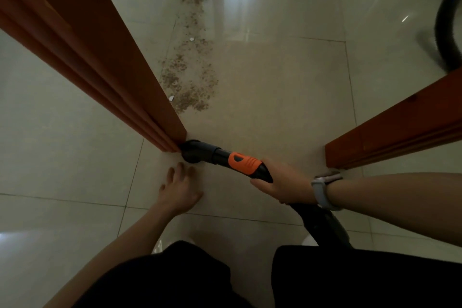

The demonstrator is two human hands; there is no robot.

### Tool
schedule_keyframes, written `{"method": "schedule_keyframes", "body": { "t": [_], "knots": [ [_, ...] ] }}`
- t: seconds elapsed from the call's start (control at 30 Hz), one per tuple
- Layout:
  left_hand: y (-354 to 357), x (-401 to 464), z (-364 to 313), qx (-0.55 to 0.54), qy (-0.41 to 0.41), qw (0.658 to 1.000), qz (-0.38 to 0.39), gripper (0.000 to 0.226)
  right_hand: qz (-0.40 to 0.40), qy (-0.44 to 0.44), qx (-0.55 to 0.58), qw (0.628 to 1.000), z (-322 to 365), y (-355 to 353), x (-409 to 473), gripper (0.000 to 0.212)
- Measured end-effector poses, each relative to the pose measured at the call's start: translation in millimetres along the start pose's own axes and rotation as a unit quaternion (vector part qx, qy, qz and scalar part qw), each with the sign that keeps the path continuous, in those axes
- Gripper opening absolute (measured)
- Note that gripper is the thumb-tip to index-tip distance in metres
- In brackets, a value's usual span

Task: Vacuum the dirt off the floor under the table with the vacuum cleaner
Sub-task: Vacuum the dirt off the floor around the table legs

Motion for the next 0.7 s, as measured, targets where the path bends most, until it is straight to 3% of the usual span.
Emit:
{"method": "schedule_keyframes", "body": {
  "t": [0.2, 0.27, 0.37, 0.5, 0.6, 0.7],
  "knots": [
    [-0.7, 1.0, 1.1, 0.000, 0.004, 1.000, -0.002, 0.076, -0.133, 0.049, -0.067, 0.988, -9.4, -52.9, 11.1, 0.041],
    [-0.3, 2.7, 0.3, 0.005, 0.003, 1.000, -0.001, 0.076, -0.145, 0.080, -0.065, 0.984, -13.9, -66.2, 11.0, 0.039],
    [0.5, 5.1, 0.5, 0.003, -0.002, 1.000, 0.000, 0.077, -0.104, 0.069, -0.035, 0.992, -12.6, -63.4, 0.3, 0.022],
    [2.4, 9.4, 3.2, -0.008, -0.004, 1.000, 0.006, 0.075, 0.010, 0.052, -0.044, 0.998, -10.4, -35.5, -22.8, 0.027],
    [-0.5, 10.9, 3.2, -0.020, -0.018, 1.000, -0.004, 0.074, 0.000, 0.045, -0.065, 0.997, -16.2, -41.7, -24.1, 0.029],
    [-9.5, 7.3, -3.2, -0.041, -0.009, 0.998, -0.054, 0.077, 0.005, 0.016, -0.040, 0.999, -14.3, -46.7, -21.0, 0.045]
  ]
}}
Point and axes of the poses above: each hand's wrist, its own x-axis towards the middle knuckle, its own y-axis out of the palm, z = x × y, the point moved 9 cm from there along x, towards the middle knuckle, and after that the axes turned 3 degrees about -x, right-handed, at the moved point
